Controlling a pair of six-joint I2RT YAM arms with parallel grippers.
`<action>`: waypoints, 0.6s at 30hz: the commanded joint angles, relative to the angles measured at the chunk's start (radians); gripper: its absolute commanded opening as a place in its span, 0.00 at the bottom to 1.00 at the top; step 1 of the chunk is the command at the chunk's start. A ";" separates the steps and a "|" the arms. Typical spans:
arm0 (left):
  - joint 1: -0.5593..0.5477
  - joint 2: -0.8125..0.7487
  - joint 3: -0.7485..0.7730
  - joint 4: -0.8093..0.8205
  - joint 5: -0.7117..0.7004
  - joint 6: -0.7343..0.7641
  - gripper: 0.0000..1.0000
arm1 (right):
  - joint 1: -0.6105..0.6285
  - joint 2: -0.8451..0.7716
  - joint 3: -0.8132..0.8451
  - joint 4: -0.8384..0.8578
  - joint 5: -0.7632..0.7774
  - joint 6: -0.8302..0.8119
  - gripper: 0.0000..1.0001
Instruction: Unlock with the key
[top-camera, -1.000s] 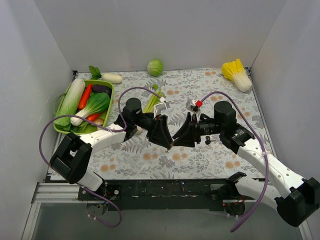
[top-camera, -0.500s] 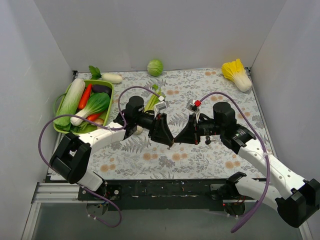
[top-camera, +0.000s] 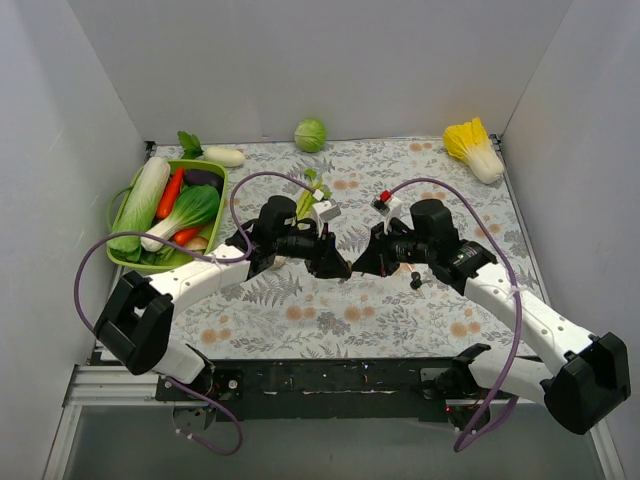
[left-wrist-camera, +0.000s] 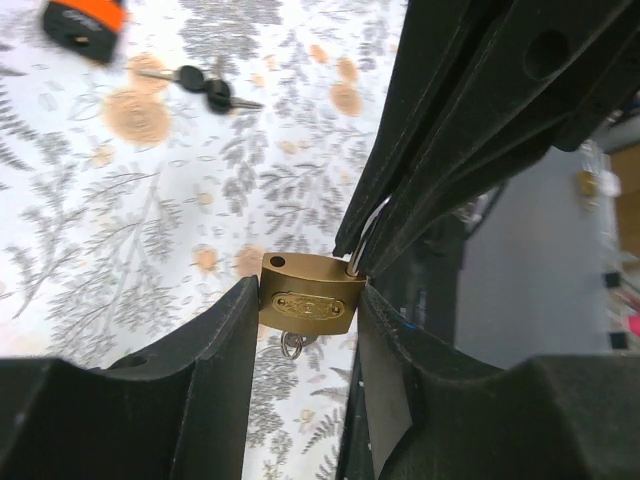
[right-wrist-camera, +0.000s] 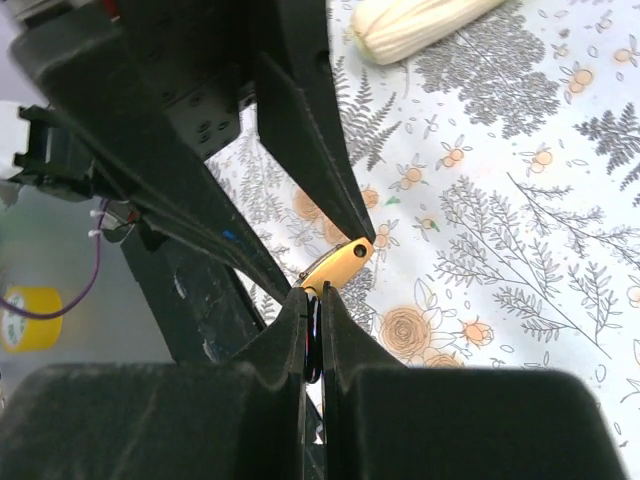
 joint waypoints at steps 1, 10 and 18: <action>-0.029 -0.095 0.034 -0.039 -0.346 0.026 0.00 | 0.018 0.037 0.043 0.025 0.082 0.028 0.01; -0.115 -0.140 0.013 -0.045 -0.644 0.067 0.00 | 0.019 0.091 0.034 0.050 0.189 0.116 0.01; -0.128 -0.132 0.016 -0.074 -0.647 0.063 0.00 | 0.019 0.085 0.022 0.062 0.220 0.140 0.01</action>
